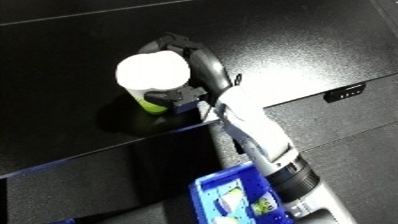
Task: Pick up the object and place it into the box
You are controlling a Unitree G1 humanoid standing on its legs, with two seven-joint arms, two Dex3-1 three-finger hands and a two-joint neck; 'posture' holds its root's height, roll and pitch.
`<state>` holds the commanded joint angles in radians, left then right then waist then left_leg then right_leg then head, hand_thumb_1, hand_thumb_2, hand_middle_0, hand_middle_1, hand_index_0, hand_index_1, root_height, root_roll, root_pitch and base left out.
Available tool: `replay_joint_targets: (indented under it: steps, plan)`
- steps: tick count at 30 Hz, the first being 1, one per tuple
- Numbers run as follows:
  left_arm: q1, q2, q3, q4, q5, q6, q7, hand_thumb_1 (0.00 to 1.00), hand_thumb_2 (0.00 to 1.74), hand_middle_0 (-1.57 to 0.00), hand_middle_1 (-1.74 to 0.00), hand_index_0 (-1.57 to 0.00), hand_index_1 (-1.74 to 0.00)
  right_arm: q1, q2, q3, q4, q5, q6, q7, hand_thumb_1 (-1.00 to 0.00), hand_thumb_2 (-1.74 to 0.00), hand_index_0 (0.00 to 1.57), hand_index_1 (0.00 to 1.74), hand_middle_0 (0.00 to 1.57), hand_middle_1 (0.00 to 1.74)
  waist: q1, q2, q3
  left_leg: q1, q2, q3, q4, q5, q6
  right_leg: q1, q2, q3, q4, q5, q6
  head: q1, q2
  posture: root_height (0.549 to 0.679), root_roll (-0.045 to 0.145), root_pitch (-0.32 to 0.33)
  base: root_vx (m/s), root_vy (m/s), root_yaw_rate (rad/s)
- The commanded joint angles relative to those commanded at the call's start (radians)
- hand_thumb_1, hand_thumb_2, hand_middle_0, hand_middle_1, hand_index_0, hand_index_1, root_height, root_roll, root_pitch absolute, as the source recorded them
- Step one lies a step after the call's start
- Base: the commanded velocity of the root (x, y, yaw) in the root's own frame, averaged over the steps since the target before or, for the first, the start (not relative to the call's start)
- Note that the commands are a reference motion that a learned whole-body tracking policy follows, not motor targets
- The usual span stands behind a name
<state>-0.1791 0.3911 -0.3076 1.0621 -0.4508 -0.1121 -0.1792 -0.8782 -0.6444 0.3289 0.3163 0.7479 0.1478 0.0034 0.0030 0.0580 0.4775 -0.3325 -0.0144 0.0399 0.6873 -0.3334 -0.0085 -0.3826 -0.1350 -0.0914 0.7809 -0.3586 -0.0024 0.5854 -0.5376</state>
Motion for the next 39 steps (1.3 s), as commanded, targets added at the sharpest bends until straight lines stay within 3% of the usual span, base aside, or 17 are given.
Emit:
replay_joint_targets:
  steps: [6,12,18,22,26,33,39]
  plan:
    - [0.011,-0.001,0.021,0.013,-0.001,-0.016,0.0,0.0,0.0,0.0,0.0,0.0,0.0,0.063,-0.029,-0.062,-0.107,-0.006,-0.063,-0.04,-0.85,-1.48,1.33,1.48,1.33,1.48,-0.023,-0.007,-0.003,0.003,0.009,0.008,-0.007,-0.002,-0.0039,-0.004,0.0061,0.008,-0.006,0.002,0.0052,-0.04,0.011,0.637,0.072,-0.03,-0.014,-0.004,-0.074]
    - [0.034,-0.005,0.062,0.01,-0.005,-0.026,0.001,0.0,0.0,0.0,0.0,0.0,0.0,0.212,-0.051,-0.189,-0.31,-0.054,-0.118,-0.085,-0.85,-1.48,1.33,1.48,1.33,1.48,-0.07,-0.01,-0.005,0.004,0.021,0.027,-0.006,-0.01,-0.0041,-0.016,0.0164,0.026,-0.009,0.004,0.0111,-0.097,0.0,0.637,0.071,-0.02,-0.021,0.023,-0.163]
    - [0.056,-0.02,0.089,0.032,-0.009,-0.057,-0.011,0.0,0.0,0.0,0.0,0.0,0.0,0.376,-0.063,-0.318,-0.476,-0.083,-0.224,-0.135,-0.85,-1.48,1.33,1.48,1.33,1.48,-0.131,-0.005,-0.001,0.023,0.034,0.057,-0.026,-0.009,-0.0062,-0.022,0.0298,0.054,-0.023,0.007,0.0154,-0.131,0.002,0.639,0.072,-0.009,-0.02,0.045,-0.21]
    - [0.063,-0.038,0.106,0.057,-0.031,-0.092,-0.019,0.0,0.0,0.0,0.0,0.0,0.0,0.482,-0.065,-0.396,-0.528,-0.167,-0.293,-0.187,-0.85,-1.48,1.33,1.48,1.33,1.48,-0.176,0.005,0.004,0.046,0.041,0.083,-0.042,-0.013,-0.0085,-0.019,0.038,0.078,-0.036,0.007,0.018,-0.131,0.002,0.64,0.075,-0.008,-0.002,0.091,-0.233]
    - [0.081,-0.053,0.132,0.066,-0.046,-0.126,-0.018,0.0,0.0,0.0,0.0,0.0,0.0,0.616,-0.063,-0.482,-0.52,-0.245,-0.36,-0.244,-0.85,-1.48,1.33,1.48,1.33,1.48,-0.217,0.012,0.01,0.076,0.047,0.112,-0.053,-0.023,-0.0044,-0.008,0.0453,0.099,-0.053,0.01,0.0223,-0.117,0.014,0.641,0.077,-0.011,0.006,0.081,-0.214]
    - [0.116,-0.064,0.182,0.065,-0.069,-0.156,-0.031,0.0,0.0,0.0,0.0,0.0,0.0,0.824,-0.034,-0.615,-0.441,-0.263,-0.516,-0.321,-0.85,-1.48,1.33,1.48,1.33,1.48,-0.28,0.023,0.022,0.12,0.054,0.155,-0.078,-0.034,0.003,0.006,0.065,0.131,-0.076,0.014,0.0306,-0.038,-0.016,0.643,0.076,-0.012,-0.012,0.073,-0.216]
    - [0.137,-0.077,0.198,0.08,-0.091,-0.162,-0.052,0.0,0.0,0.0,0.0,0.0,0.0,0.926,0.003,-0.656,-0.298,-0.229,-0.593,-0.28,-0.85,-1.48,1.33,1.48,1.33,1.48,-0.32,0.036,0.027,0.154,0.045,0.172,-0.093,-0.041,0.0127,0.019,0.0823,0.154,-0.085,0.013,0.0312,0.053,-0.052,0.643,0.075,-0.017,0.004,0.063,-0.167]
